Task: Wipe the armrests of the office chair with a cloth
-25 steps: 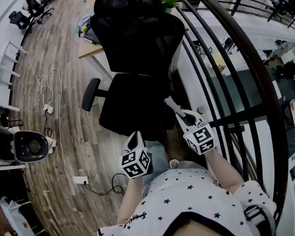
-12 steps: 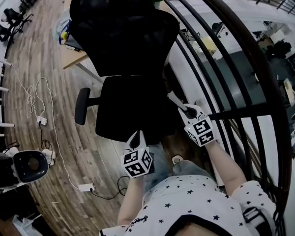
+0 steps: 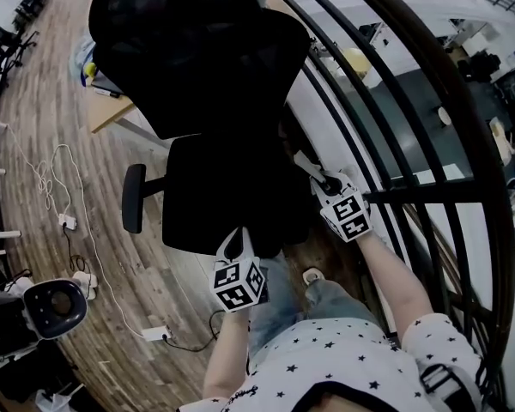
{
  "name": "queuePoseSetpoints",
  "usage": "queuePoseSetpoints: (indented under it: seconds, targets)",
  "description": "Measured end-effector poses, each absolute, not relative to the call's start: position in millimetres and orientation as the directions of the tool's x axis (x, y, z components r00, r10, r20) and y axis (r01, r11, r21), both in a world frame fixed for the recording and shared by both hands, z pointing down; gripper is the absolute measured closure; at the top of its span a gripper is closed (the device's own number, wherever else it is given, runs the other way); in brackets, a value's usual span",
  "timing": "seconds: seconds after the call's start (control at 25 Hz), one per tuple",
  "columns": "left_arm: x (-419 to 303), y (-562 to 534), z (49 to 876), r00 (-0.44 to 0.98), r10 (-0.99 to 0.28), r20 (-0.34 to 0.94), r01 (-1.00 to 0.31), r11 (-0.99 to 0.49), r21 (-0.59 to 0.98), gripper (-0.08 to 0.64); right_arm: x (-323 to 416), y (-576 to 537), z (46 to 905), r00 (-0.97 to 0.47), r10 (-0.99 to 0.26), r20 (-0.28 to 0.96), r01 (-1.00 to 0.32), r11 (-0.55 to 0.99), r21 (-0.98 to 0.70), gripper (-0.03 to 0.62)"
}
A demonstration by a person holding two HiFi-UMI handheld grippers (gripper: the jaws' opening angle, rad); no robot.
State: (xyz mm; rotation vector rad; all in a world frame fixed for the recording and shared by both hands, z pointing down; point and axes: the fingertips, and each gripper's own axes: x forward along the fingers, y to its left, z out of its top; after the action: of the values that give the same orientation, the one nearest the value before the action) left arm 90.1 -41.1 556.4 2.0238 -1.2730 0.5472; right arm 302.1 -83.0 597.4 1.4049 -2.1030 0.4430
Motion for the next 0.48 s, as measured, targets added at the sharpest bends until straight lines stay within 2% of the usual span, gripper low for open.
queuePoseSetpoints:
  seconds: [0.48]
  targets:
    - [91, -55, 586, 0.434, -0.579, 0.691, -0.901, -0.294, 0.32, 0.552, 301, -117, 665, -0.277, -0.641, 0.716, -0.878, 0.471, 0.083, 0.566]
